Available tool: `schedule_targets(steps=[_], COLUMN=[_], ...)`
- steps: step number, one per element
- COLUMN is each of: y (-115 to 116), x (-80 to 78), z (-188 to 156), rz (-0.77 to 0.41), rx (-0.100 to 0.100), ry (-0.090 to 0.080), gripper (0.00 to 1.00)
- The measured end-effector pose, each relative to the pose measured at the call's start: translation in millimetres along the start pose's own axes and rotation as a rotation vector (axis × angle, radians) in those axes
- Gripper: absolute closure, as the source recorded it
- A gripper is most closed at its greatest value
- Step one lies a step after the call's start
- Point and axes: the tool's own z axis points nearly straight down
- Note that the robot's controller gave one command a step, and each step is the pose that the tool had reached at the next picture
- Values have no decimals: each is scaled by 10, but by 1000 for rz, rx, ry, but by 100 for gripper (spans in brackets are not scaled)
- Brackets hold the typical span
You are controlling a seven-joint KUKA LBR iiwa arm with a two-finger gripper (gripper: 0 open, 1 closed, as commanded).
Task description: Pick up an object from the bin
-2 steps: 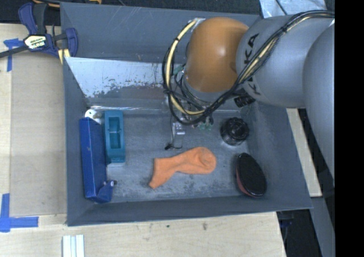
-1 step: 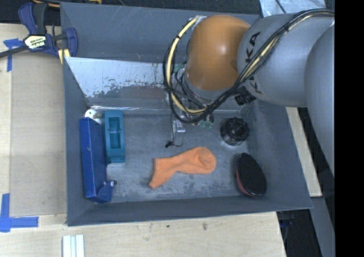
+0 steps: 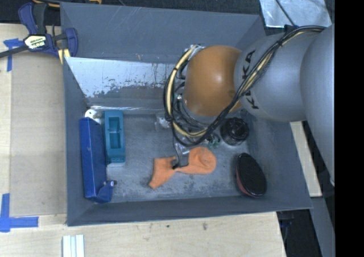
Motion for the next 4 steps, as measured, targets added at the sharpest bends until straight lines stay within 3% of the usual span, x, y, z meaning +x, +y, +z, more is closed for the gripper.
schedule_targets(steps=[1, 2, 3, 4], y=[0, 165, -171, 146], x=[136, 179, 432, 355], z=[50, -41, 148, 223], rz=[-84, -320, -193, -474], rx=[-2, -2, -2, -2], ry=[8, 7, 6, 2], gripper=[0, 0, 0, 100])
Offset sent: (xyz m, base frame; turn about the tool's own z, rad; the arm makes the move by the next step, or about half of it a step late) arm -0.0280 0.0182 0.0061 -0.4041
